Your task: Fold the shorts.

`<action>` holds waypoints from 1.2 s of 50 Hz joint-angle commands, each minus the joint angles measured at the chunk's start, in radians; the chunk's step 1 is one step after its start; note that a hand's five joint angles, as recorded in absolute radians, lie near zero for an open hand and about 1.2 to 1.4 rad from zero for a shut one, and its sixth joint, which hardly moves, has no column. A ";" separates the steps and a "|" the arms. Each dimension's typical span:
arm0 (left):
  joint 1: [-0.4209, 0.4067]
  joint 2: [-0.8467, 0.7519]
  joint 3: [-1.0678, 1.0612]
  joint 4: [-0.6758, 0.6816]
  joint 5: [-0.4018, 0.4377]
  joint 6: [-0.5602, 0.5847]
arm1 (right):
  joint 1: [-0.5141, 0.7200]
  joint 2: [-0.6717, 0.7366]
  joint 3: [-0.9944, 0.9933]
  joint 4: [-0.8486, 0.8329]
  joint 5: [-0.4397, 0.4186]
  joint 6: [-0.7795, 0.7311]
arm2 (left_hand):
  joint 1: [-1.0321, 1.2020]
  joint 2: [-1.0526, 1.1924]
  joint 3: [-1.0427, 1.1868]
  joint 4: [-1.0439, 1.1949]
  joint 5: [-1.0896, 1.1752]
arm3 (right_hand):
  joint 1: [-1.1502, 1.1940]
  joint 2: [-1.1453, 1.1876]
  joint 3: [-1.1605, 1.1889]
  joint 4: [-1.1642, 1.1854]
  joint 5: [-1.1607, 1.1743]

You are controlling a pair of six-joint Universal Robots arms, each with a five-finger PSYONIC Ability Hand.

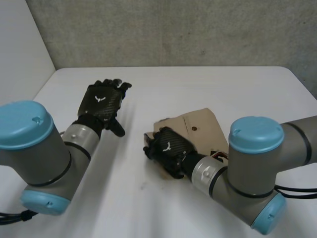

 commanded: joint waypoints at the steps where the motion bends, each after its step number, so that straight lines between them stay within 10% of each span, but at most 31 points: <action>1: -0.024 -0.042 0.132 -0.005 -0.001 -0.002 | -0.123 -0.161 -0.006 -0.006 0.068 0.346 | 0.002 -0.003 -0.017 -0.009 -0.024 | -0.147 -0.218 -0.222 -0.219 -0.244; 8: -0.165 -0.206 0.328 -0.041 -0.004 -0.044 | -0.262 -0.201 -0.011 0.008 0.108 0.617 | 0.011 0.006 -0.008 0.000 -0.015 | -0.150 -0.221 -0.225 -0.222 -0.247; 23: -0.279 -0.521 0.528 -0.296 -0.119 -0.144 | -0.322 0.063 -0.077 0.152 0.136 0.407 | 0.037 0.032 0.019 0.027 0.011 | -0.181 -0.251 -0.256 -0.253 -0.278; 41: -0.311 -0.228 0.448 -0.413 -0.170 -0.131 | -0.312 -0.092 -0.106 0.203 0.214 0.316 | 0.008 0.003 -0.011 -0.003 -0.018 | -0.181 -0.251 -0.256 -0.253 -0.278; 60: 0.030 0.185 0.382 -0.532 -0.100 -0.139 | -0.331 -0.471 -0.159 0.111 0.408 0.523 | 0.002 -0.003 -0.017 -0.009 -0.024 | -0.181 -0.251 -0.256 -0.253 -0.278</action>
